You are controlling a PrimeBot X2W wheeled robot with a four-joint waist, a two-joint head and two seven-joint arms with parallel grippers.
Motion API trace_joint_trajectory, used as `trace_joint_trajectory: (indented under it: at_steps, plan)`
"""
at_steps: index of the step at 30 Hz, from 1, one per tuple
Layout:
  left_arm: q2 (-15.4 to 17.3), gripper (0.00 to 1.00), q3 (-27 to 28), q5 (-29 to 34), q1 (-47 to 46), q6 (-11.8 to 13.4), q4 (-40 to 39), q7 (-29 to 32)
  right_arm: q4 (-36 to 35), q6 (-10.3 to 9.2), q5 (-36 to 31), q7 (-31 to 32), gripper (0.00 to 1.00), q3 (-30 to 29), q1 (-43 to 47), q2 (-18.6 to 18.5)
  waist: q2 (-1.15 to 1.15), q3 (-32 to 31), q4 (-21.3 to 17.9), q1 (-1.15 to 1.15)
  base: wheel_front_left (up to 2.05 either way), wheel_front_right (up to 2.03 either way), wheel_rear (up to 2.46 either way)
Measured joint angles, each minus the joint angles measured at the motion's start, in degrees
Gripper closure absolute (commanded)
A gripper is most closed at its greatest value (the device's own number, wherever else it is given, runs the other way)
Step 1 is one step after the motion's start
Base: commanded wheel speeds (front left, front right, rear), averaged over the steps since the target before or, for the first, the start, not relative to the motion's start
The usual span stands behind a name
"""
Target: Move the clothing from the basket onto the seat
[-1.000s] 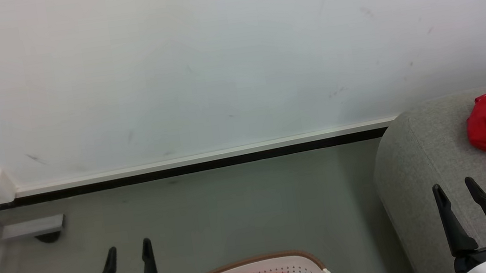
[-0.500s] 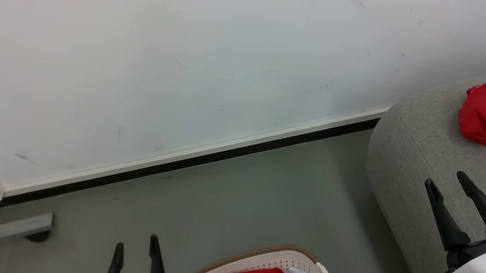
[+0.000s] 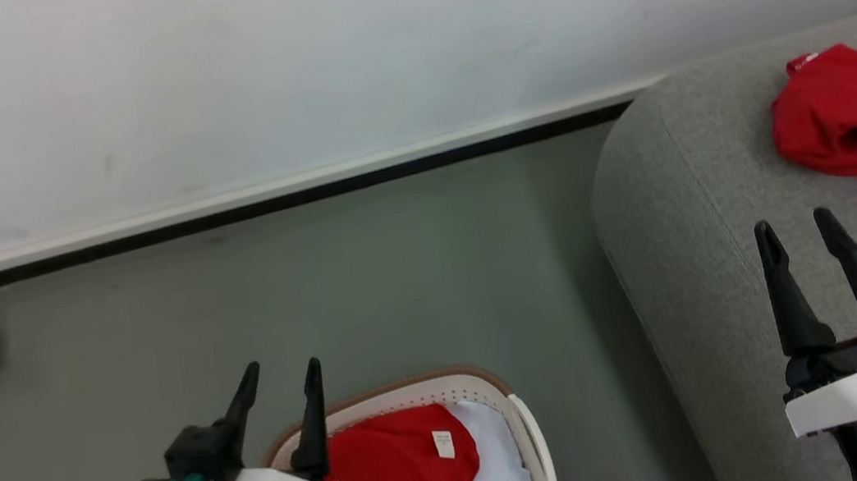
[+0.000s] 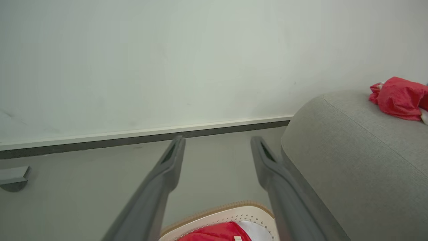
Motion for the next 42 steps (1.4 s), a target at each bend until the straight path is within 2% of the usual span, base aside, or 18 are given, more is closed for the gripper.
trace_joint_trajectory:
  at_steps: [7,15,25,31,42]
  plan:
    - [1.8,0.00,-3.4,2.2,-7.9,-1.7,11.7,0.1,-2.4,0.00,0.9,0.0,0.00,-1.8,-4.0,1.3,0.00,7.3,-3.3,0.00,0.00,0.00,0.00]
    - [2.6,0.00,-10.7,5.8,-17.5,-3.4,29.1,2.9,-4.7,0.00,1.0,0.0,0.00,-2.8,-7.8,4.2,0.00,15.3,-6.2,0.01,0.00,0.00,0.00]
    - [3.2,0.00,-21.1,10.0,-26.3,-3.8,45.5,8.4,-6.4,0.00,1.9,0.0,0.00,-3.2,-10.9,5.9,0.00,24.6,-8.8,0.00,0.00,0.00,0.00]
    - [6.8,0.00,-23.9,10.8,-30.2,-4.0,49.1,11.4,-7.3,0.00,3.1,0.0,0.00,-2.5,-12.0,7.1,0.00,29.8,-11.2,0.00,0.00,0.00,0.00]
    - [12.4,0.00,-27.6,13.8,-35.0,-3.3,50.5,19.4,-7.9,0.00,5.0,0.0,0.00,-1.1,-13.7,8.2,0.00,38.5,-16.2,-0.01,0.00,0.00,0.00]
